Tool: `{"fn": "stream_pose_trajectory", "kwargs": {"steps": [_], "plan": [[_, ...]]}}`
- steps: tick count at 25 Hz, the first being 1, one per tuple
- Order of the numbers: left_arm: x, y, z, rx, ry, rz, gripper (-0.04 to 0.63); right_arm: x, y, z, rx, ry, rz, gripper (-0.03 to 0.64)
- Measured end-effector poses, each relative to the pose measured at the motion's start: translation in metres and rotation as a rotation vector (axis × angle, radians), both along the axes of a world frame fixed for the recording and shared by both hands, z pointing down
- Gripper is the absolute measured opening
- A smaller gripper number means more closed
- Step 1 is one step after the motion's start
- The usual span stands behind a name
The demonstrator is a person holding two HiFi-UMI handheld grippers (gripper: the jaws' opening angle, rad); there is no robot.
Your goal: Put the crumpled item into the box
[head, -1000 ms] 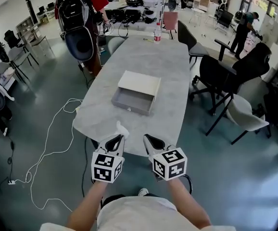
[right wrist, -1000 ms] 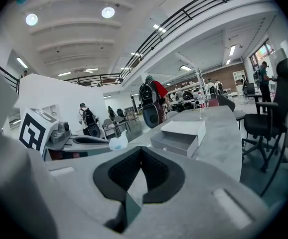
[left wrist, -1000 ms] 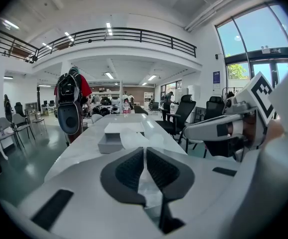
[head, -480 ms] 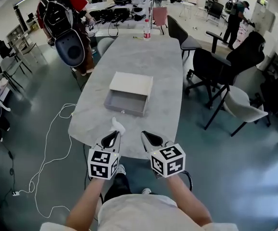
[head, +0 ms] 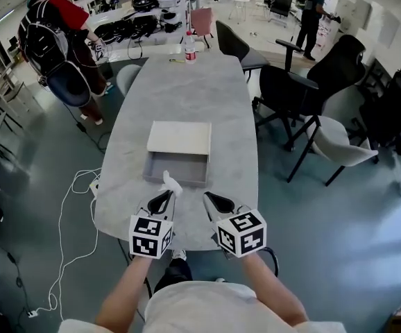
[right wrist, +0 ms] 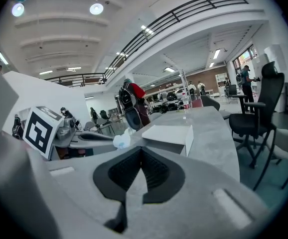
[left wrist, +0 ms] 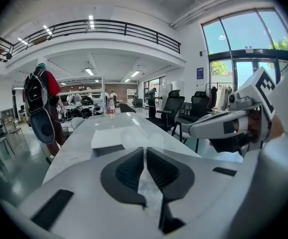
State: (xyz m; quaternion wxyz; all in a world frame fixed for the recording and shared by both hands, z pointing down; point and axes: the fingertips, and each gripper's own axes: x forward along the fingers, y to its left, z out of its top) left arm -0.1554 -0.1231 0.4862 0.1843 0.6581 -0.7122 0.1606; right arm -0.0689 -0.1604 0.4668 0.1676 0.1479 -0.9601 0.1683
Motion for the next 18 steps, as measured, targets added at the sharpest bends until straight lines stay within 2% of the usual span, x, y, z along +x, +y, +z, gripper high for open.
{"fn": "stream_pose_trajectory", "kwargs": {"steps": [8,18], "plan": [[-0.041,-0.040,0.005,-0.037,-0.011,0.148,0.023,-0.044,-0.027,-0.003,0.001,0.024,0.089,0.003],[-0.072,-0.073,0.025,-0.098,-0.057,0.328,0.023,-0.079,-0.048,0.004,0.010,0.038,0.182,0.003]]}}
